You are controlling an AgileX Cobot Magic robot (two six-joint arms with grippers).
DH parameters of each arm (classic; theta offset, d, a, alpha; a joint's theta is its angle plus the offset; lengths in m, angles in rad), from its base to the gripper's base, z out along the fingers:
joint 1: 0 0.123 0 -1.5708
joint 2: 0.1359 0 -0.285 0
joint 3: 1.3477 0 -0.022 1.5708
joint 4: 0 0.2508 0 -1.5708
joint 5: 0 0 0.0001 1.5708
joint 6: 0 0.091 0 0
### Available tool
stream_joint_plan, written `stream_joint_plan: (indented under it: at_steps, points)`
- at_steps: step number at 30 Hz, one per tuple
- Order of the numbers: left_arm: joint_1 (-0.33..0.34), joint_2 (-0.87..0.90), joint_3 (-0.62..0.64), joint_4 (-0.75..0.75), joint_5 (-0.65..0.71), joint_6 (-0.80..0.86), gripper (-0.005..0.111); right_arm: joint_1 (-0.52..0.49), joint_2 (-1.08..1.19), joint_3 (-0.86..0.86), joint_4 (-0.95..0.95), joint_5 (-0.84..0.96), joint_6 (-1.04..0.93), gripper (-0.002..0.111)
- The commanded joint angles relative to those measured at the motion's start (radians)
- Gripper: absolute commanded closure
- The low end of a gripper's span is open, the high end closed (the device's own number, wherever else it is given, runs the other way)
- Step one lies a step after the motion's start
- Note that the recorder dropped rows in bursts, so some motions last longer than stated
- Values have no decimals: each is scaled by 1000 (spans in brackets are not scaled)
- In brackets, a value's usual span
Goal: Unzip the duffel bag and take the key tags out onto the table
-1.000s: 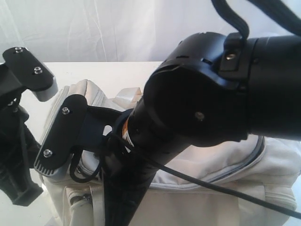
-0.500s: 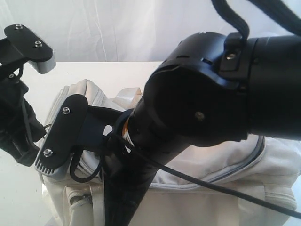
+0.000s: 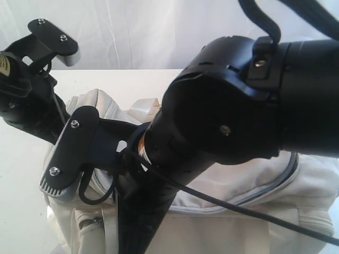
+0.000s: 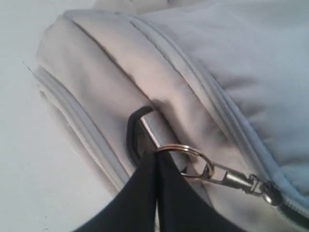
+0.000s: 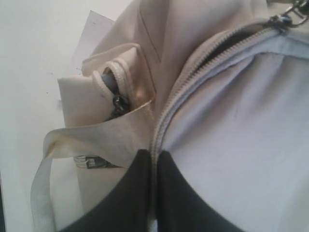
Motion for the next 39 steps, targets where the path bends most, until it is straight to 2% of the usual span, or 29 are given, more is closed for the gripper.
stream_joint_plan:
  at_steps: [1, 7, 13, 18, 24, 25, 27, 30, 35, 39]
  points:
    - [7, 3, -6, 19, -83, 2, 107, 2, -1, 4, 6, 36, 9, 108]
    - [16, 3, -47, 102, -143, -49, 107, 2, -1, 4, 8, 40, 9, 108]
    - [88, 3, -47, 101, -217, -63, 107, 2, -1, 4, 8, 53, 9, 108]
    - [88, 53, -47, 99, -308, -87, 107, 2, -1, 4, 8, 58, 9, 108]
    - [88, 75, -47, 99, -287, -98, 107, 2, -1, 4, 8, 61, 9, 108]
    - [88, 70, -47, 99, -273, -98, 107, 2, -1, 4, 8, 61, 9, 108]
    - [88, 72, -82, 65, -162, -85, 107, 2, -1, 4, 8, 61, 27, 108]
    - [88, 91, -145, -41, 13, 74, 107, 2, -1, 4, 8, 59, 35, 108]
    - [132, 159, -341, -383, 243, 415, 107, 2, -1, 4, 16, 32, 62, 108]
    - [172, 242, -479, -448, 428, 612, 107, 2, -1, 4, 65, 23, 65, 108]
